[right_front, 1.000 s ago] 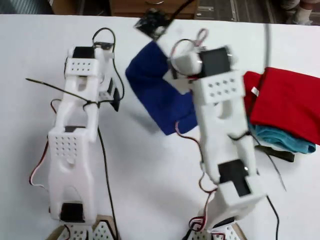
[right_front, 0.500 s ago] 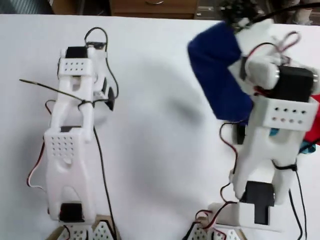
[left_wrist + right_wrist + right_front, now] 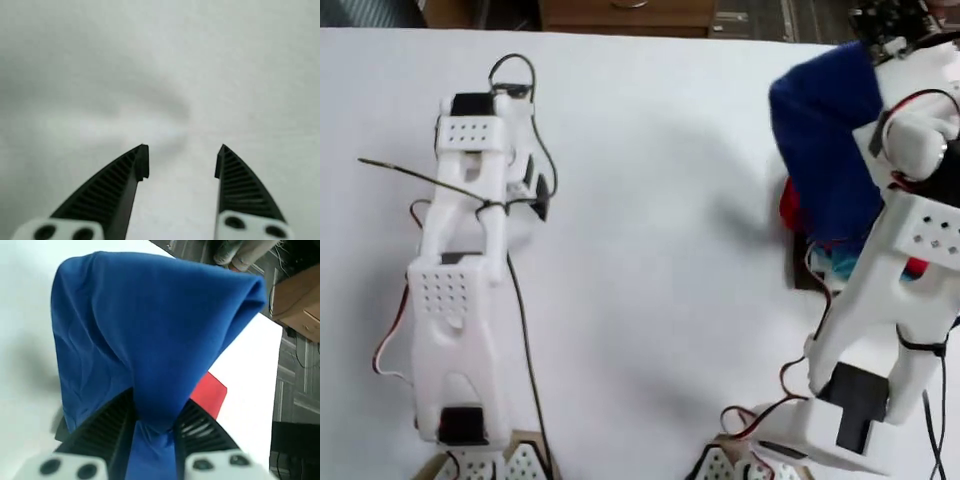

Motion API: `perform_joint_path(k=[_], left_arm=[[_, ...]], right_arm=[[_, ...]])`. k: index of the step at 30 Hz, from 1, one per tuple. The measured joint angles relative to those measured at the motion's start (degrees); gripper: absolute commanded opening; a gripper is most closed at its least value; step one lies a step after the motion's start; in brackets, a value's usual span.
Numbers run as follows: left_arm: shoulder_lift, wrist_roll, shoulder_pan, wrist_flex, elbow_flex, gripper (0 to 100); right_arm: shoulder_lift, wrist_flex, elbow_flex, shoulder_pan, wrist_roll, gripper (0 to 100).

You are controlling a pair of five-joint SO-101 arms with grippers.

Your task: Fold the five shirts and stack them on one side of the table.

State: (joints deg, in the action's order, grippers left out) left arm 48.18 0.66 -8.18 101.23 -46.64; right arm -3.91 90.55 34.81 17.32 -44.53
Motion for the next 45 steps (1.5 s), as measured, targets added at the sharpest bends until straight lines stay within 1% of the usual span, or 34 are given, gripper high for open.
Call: perform_joint_path(k=[5, 14, 24, 26, 30, 32, 36, 39, 42, 45], left_arm=[[0.0, 0.0, 0.0, 0.0, 0.0, 24], [0.0, 0.0, 0.0, 0.0, 0.0, 24], [0.0, 0.0, 0.0, 0.0, 0.0, 24], [0.0, 0.0, 0.0, 0.0, 0.0, 24], [0.0, 0.0, 0.0, 0.0, 0.0, 24], [0.0, 0.0, 0.0, 0.0, 0.0, 24], [0.0, 0.0, 0.0, 0.0, 0.0, 24], [0.0, 0.0, 0.0, 0.0, 0.0, 24], [0.0, 0.0, 0.0, 0.0, -0.1, 24], [0.1, 0.0, 0.0, 0.0, -2.6, 24]], right_arm=[[1.1, -5.6, -5.4, 4.5, 0.0, 2.1], [16.2, -15.5, -5.7, 14.2, 0.0, 2.2], [28.7, -22.3, -5.7, 19.5, 0.0, 2.6], [29.6, -22.6, -5.7, 20.0, 0.0, 5.7], [29.9, -22.6, -5.7, 20.0, 0.0, 21.5], [29.9, -22.6, -5.7, 20.0, 0.0, 27.2], [29.6, -22.6, -5.7, 20.0, 0.0, 27.1], [26.6, -22.6, -5.8, 20.0, 0.1, 26.9], [21.5, -22.4, -5.9, 18.2, 3.7, 26.9], [19.0, -20.8, -5.9, 14.5, 7.5, 26.9]])
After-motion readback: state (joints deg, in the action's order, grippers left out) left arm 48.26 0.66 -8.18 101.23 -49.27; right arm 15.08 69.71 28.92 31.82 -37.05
